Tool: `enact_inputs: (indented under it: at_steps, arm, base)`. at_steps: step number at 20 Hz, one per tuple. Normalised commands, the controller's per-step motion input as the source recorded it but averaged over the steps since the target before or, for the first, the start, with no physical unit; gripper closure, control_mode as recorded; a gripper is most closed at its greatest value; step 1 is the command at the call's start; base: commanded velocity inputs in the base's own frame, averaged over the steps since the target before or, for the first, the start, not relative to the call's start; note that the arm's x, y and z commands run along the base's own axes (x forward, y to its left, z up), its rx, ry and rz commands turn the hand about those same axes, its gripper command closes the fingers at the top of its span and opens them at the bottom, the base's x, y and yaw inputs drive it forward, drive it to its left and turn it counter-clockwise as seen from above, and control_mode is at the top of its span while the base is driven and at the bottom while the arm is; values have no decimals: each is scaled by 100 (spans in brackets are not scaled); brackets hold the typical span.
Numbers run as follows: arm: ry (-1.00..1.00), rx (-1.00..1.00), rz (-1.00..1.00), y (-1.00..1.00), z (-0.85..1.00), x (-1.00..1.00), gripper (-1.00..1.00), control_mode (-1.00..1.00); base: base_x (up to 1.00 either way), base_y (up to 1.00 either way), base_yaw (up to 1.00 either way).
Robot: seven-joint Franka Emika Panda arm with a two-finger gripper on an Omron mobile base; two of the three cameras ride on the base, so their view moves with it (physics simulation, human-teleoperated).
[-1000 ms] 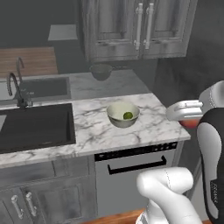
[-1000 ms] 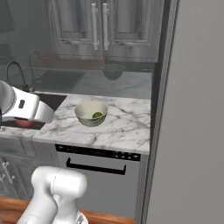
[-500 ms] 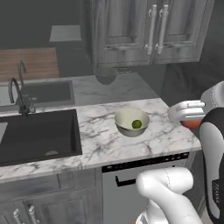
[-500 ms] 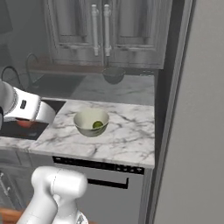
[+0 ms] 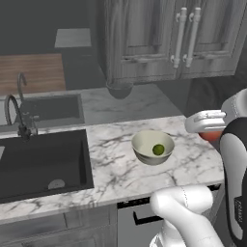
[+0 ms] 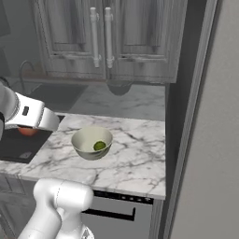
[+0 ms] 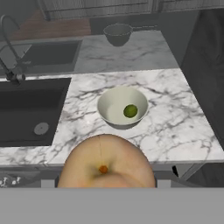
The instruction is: Take the peach, lime, and potato from the freezer and place them in the bowl on the counter.
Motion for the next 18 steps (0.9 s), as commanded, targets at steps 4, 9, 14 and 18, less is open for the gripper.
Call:
enact_inputs:
  at_steps: [4,9,14,18]
  arm:
    - [0,0,0,0,0,0,100,100]
    - [0,0,0,0,0,0,100,100]
    - [0,0,0,0,0,0,100,100]
    - [2,0,0,0,-2,8,100,-100]
  base:
    - [36,0,0]
    - [35,0,0]
    - [33,0,0]
    - [11,0,0]
